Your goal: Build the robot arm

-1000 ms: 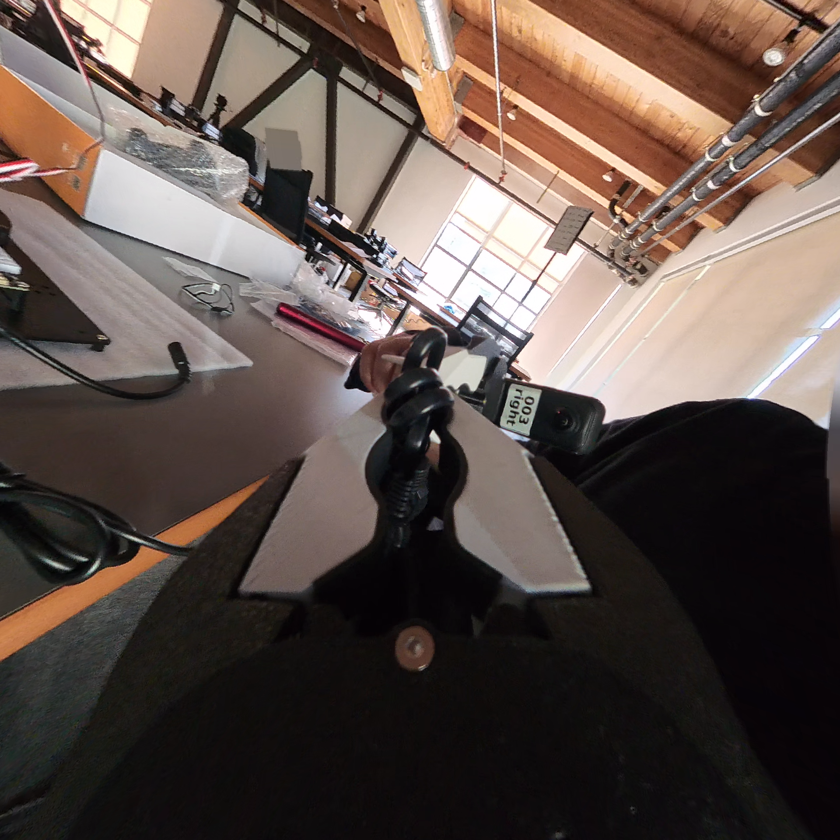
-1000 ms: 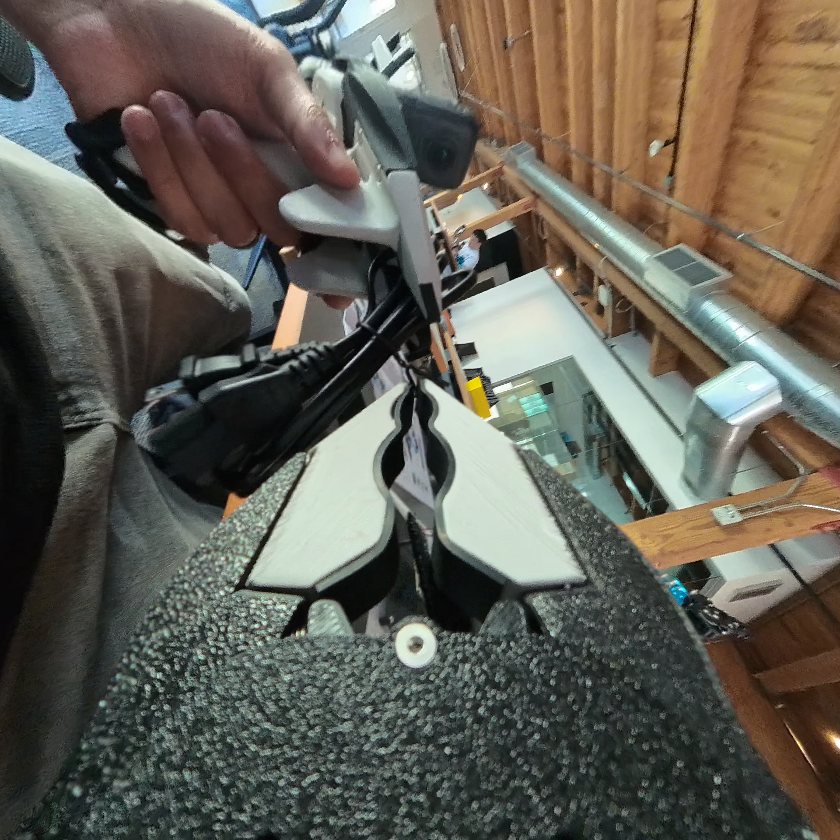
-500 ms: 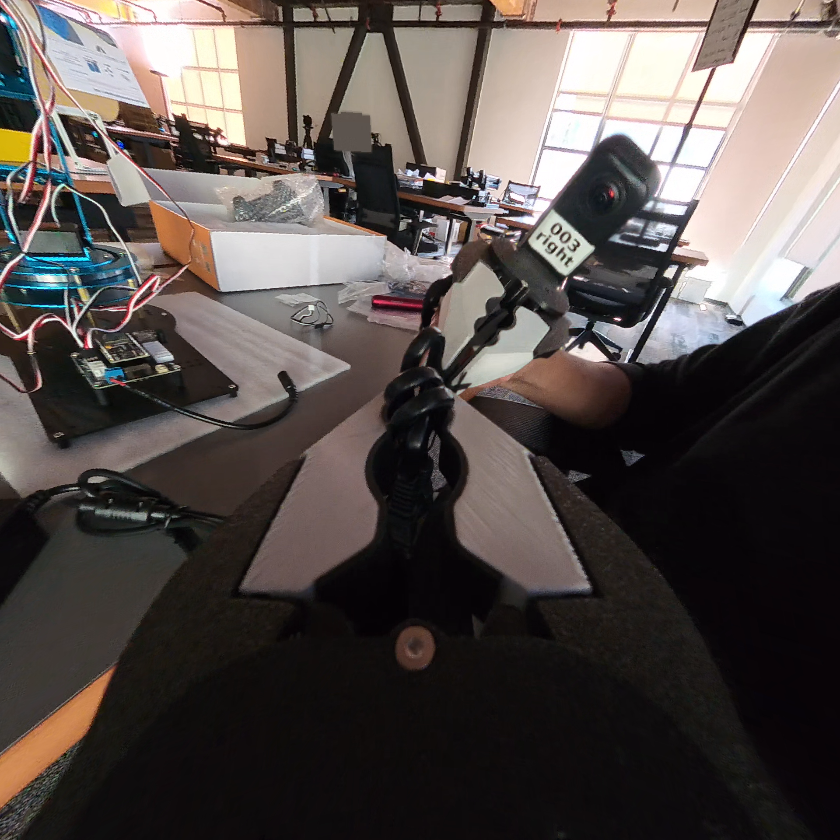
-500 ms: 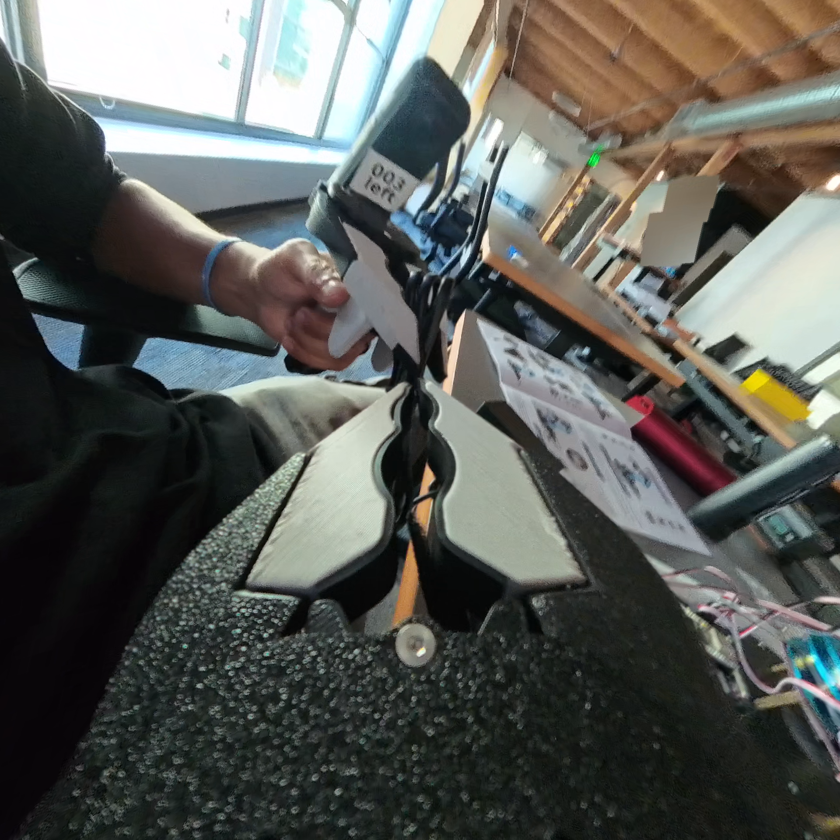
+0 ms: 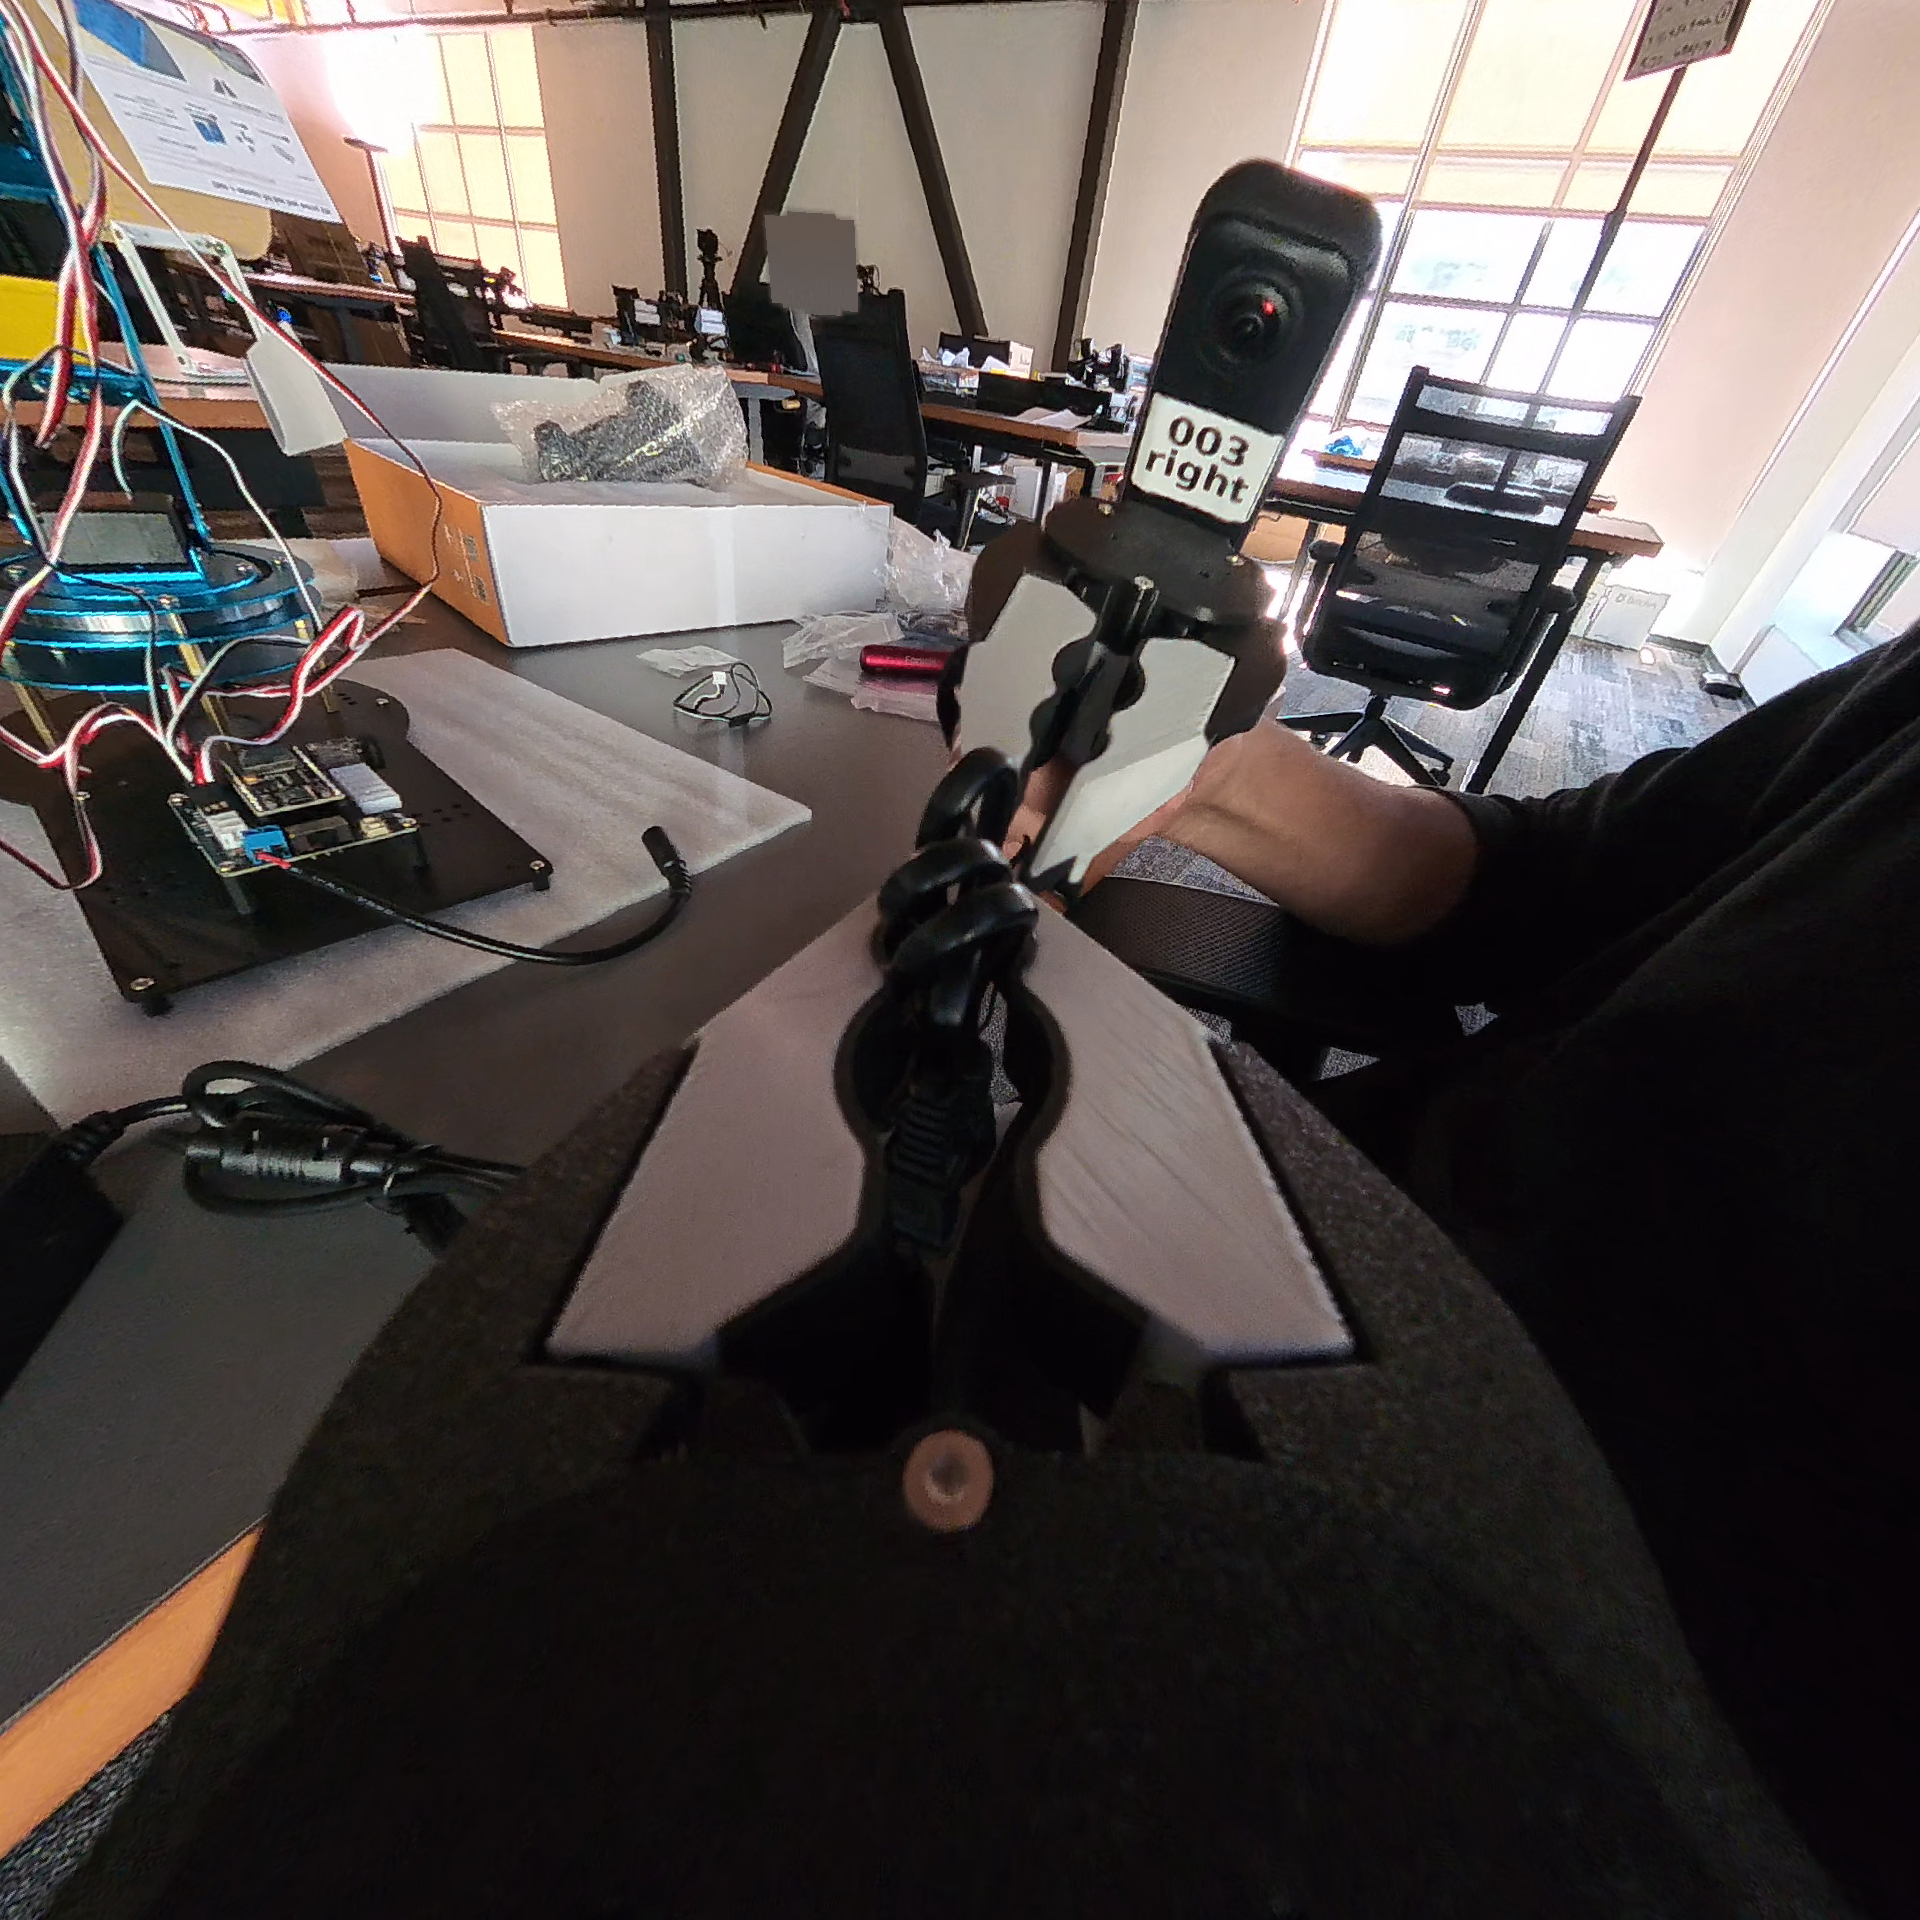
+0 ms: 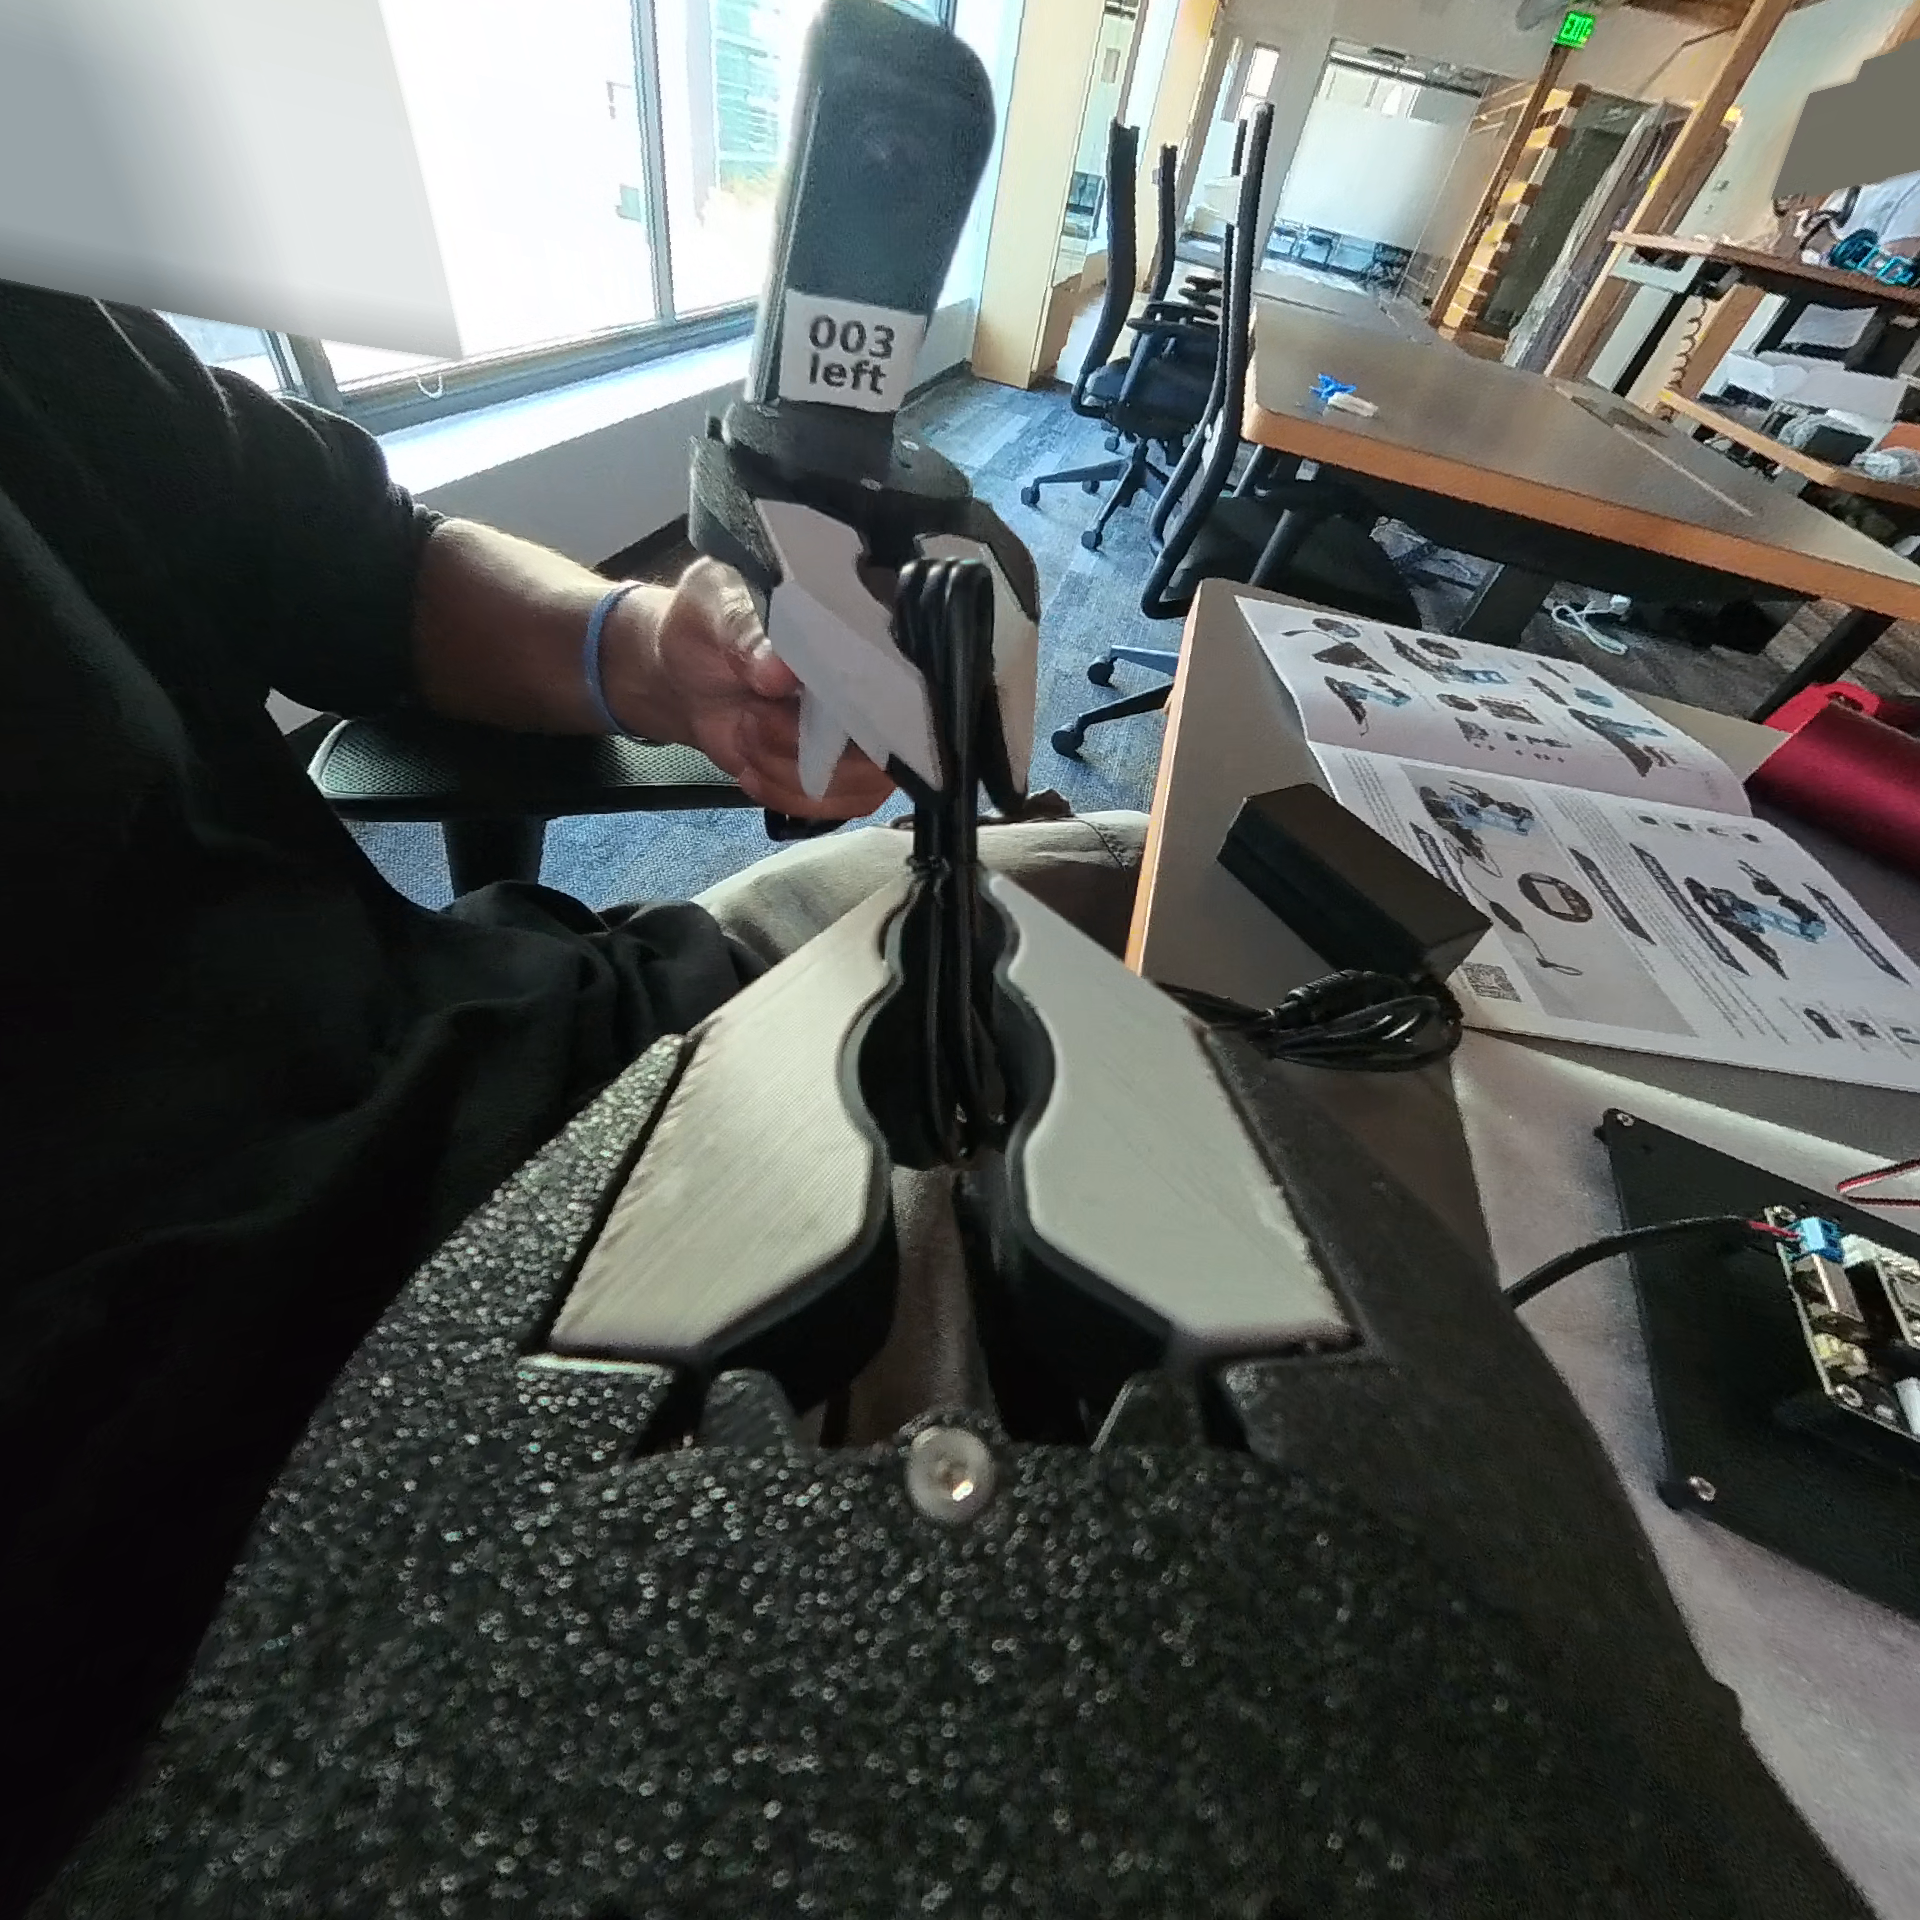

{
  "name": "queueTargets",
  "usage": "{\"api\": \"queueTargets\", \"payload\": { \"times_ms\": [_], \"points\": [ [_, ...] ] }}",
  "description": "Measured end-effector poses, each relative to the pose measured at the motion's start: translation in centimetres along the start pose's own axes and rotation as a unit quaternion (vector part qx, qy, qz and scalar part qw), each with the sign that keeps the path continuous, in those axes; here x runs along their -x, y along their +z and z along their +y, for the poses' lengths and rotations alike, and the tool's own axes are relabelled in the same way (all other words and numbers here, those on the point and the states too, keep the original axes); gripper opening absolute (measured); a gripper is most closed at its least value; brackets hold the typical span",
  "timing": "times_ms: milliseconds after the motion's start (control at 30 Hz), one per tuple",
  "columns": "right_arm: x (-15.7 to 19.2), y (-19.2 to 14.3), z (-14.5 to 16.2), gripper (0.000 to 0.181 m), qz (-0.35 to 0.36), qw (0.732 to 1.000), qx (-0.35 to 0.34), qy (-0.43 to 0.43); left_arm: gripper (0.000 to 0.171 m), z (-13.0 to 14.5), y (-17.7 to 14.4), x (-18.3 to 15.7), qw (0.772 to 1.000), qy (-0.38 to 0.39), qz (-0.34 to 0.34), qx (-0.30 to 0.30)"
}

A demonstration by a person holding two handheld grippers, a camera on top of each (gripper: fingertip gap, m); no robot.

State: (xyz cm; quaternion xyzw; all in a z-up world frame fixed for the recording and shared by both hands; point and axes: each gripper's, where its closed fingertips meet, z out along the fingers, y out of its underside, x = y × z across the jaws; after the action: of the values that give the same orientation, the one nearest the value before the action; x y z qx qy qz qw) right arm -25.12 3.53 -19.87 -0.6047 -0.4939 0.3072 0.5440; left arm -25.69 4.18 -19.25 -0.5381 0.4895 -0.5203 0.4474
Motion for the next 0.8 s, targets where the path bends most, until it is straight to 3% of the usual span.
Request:
{"api": "queueTargets", "payload": {
  "times_ms": [200, 367, 433, 533, 633, 800],
  "points": [
    [0.2, 0.2, 0.2, 0.000, 0.000, 1.000, 0.008, -0.011, 0.009, 0.5, 0.2, 0.2, 1.000, 0.017, -0.013, 0.009],
    [2.0, 1.1, -0.1, 0.000, -0.006, 0.997, 0.005, -0.076, 0.009, 1.0, 0.6, 0.2, 0.999, 0.023, -0.015, 0.021],
    [3.1, 1.9, 1.9, 0.000, -0.026, 0.991, 0.061, -0.116, 0.009, 1.4, 0.8, 0.5, 0.999, 0.020, -0.022, 0.031],
    [2.4, 2.3, 4.8, 0.000, 0.000, 0.975, 0.146, -0.167, 0.009, 1.9, 0.8, 1.2, 0.999, 0.004, -0.034, 0.034],
    [1.6, 2.0, 4.7, 0.001, 0.023, 0.976, 0.142, -0.164, 0.009, 1.3, 0.5, 1.8, 0.999, -0.018, -0.035, 0.015],
    [0.2, 1.1, 2.1, 0.023, 0.058, 0.989, 0.095, -0.100, 0.009, 0.7, 0.0, 2.4, 0.998, -0.027, -0.054, 0.001]
  ]
}}
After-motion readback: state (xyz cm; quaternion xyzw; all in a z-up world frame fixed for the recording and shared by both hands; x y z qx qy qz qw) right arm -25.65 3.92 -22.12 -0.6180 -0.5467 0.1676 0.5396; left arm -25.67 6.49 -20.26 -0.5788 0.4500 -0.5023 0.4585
